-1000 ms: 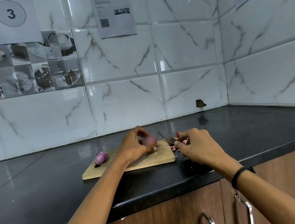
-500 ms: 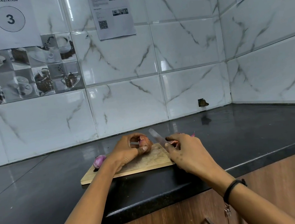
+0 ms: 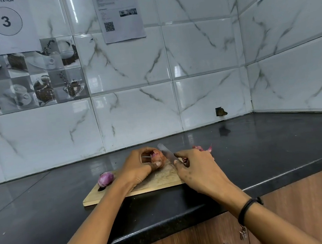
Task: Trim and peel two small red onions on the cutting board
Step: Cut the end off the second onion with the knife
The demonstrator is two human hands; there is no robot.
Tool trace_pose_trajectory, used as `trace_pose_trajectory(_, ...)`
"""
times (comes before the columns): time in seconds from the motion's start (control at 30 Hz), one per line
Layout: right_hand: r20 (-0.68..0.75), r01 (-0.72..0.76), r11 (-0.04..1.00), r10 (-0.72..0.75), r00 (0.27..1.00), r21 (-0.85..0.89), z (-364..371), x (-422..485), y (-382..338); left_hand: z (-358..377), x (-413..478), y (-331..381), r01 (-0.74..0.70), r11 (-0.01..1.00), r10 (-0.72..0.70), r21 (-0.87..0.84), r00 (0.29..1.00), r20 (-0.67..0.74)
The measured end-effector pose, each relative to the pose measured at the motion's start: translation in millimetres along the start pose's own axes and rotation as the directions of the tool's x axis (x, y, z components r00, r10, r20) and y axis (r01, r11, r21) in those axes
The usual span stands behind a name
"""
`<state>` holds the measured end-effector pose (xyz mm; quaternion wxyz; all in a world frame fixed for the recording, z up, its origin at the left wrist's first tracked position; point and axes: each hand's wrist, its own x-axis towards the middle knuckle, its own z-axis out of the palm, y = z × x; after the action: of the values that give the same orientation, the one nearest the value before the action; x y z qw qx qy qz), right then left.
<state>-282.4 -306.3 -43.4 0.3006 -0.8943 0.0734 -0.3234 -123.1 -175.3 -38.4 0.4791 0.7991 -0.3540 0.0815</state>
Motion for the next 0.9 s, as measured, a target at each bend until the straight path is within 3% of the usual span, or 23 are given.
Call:
trace_pose_trajectory(0.43,0.121,-0.005,0.974,0.034,0.992,-0.228,5,14,-17,7,-3,16,-0.115,0.97,0.104,0.215,0.993,0.063)
trace_pose_trajectory(0.9,0.143,-0.033,0.96,0.076,0.987,-0.277,0,17,-20,11,-8,31,-0.17,0.937,0.151,0.306,0.985,0.084)
